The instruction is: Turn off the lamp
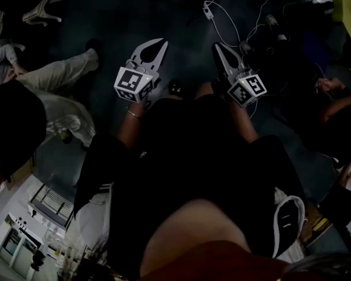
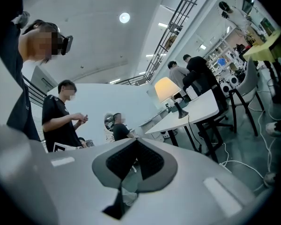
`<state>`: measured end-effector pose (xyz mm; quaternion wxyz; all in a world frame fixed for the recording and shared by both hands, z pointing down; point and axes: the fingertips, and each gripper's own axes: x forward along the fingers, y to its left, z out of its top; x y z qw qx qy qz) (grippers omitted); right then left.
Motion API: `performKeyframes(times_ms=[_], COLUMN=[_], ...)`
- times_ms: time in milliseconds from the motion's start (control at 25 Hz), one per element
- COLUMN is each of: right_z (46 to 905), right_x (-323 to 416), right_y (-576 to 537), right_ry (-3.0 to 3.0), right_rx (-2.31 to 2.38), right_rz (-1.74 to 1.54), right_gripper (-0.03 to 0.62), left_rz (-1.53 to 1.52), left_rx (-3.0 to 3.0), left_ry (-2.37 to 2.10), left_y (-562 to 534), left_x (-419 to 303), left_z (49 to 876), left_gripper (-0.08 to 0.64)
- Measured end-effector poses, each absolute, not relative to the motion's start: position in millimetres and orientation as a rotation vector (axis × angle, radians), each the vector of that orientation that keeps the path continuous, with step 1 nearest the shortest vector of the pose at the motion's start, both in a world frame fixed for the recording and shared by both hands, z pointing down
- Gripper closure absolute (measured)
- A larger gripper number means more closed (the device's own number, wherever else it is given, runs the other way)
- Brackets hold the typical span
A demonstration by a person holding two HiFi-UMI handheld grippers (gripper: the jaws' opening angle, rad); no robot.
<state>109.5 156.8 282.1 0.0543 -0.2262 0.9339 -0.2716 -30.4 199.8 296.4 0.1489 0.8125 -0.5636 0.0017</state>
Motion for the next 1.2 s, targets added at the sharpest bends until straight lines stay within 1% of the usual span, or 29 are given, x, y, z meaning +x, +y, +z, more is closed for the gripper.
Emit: performKeyframes(times_ms=[440,720,1200], right_z=[282,286,303], right_x=[110,100,103], right_y=[151,135,86], right_ry=[2.832,2.822,2.776], right_rx=[-0.699,-0.684,-0.79], right_rz=[-0.829,-0.84,-0.859], right_gripper=[0.591,0.591,0.591], left_rz=[-0.015,0.007,0.046], left_rx=[2.318,2.28,2.323], left_ry=[-1.635,-1.678,-1.589], left_y=[203,198,136], left_x=[-35,-53,-55], left_z=[301,304,313], left_gripper=[0.554,0.554,0.554])
